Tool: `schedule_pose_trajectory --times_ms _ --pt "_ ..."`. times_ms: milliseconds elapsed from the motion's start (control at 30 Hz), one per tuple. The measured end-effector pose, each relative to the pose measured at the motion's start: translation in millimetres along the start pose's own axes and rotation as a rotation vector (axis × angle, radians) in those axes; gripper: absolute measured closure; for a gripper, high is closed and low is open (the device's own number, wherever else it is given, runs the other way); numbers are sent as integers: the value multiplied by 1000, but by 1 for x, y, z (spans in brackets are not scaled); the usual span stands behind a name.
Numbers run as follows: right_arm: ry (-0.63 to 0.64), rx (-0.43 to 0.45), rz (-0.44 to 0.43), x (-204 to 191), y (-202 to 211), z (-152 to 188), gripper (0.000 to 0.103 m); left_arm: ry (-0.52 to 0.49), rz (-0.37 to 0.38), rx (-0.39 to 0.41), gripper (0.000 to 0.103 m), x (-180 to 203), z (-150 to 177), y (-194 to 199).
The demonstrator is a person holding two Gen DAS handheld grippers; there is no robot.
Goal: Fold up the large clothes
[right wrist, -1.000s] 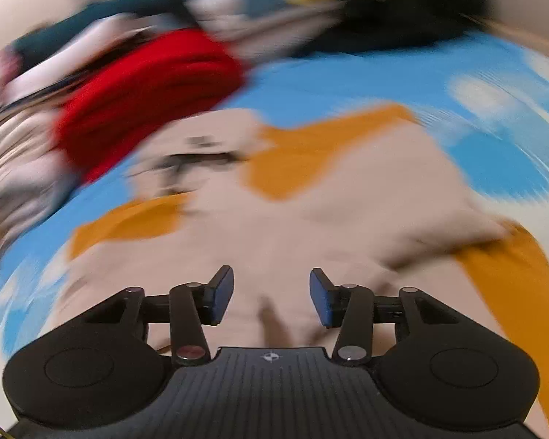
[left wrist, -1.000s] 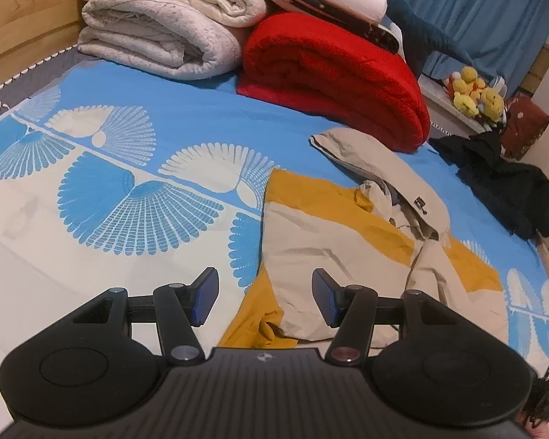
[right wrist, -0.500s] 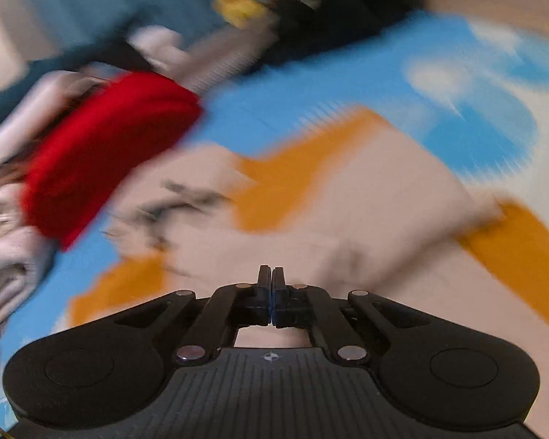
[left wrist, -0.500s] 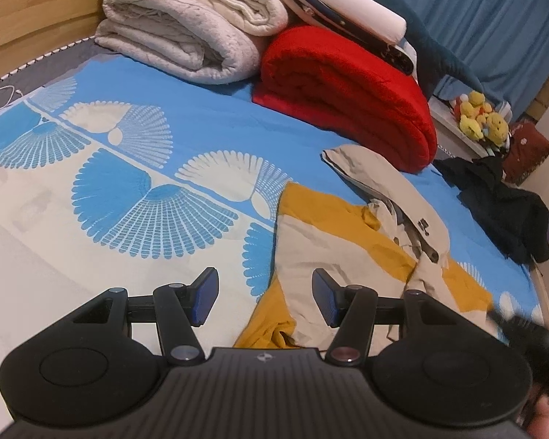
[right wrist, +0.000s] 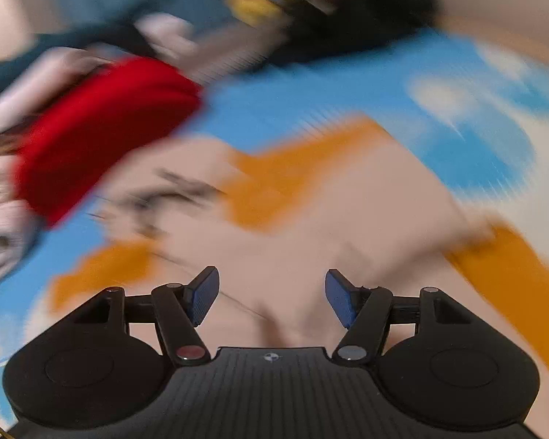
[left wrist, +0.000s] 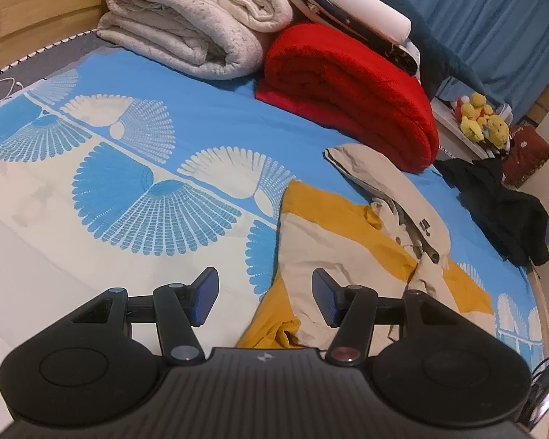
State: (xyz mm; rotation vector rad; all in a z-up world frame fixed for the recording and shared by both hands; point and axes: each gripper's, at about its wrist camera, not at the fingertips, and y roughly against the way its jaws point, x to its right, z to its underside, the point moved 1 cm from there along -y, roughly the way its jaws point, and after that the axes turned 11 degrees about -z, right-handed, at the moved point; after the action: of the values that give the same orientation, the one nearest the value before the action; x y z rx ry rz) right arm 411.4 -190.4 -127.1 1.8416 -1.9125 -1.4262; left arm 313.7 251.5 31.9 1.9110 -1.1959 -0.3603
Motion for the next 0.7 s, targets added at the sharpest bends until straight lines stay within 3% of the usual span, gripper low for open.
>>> schedule_pose_trajectory --times_ms 67,167,200,233,300,333,433,500,567,633,667,700 --pt "-144 -56 -21 24 -9 15 36 -2 0 -3 41 1 1 -1" --pt "-171 -70 -69 21 -10 24 36 -6 0 -1 41 3 2 -2" --pt "-167 -73 -92 18 -10 23 50 -7 0 -1 41 3 2 -2" --pt "-162 -66 -110 13 -8 22 75 -7 -1 -2 41 3 3 -2" --pt "-107 -9 -111 -4 3 15 94 -2 -4 -1 41 3 3 -3" --pt "-56 39 -98 -20 7 8 96 0 -5 -2 41 3 2 -3" --pt "175 172 -157 -78 36 4 96 2 -5 -1 41 2 2 -4" --pt "343 195 -300 -123 50 10 96 -1 -7 -2 41 2 2 -5" --pt "449 85 -535 -159 50 17 96 -1 -9 -4 41 2 2 -6" --pt "476 -20 -702 -178 46 23 92 2 -13 -4 41 0 2 -6" --pt "463 -11 -699 -180 47 24 85 5 -16 -3 41 -1 2 -6" --pt "436 11 -674 -179 45 24 72 7 -19 -3 41 -2 1 -7"
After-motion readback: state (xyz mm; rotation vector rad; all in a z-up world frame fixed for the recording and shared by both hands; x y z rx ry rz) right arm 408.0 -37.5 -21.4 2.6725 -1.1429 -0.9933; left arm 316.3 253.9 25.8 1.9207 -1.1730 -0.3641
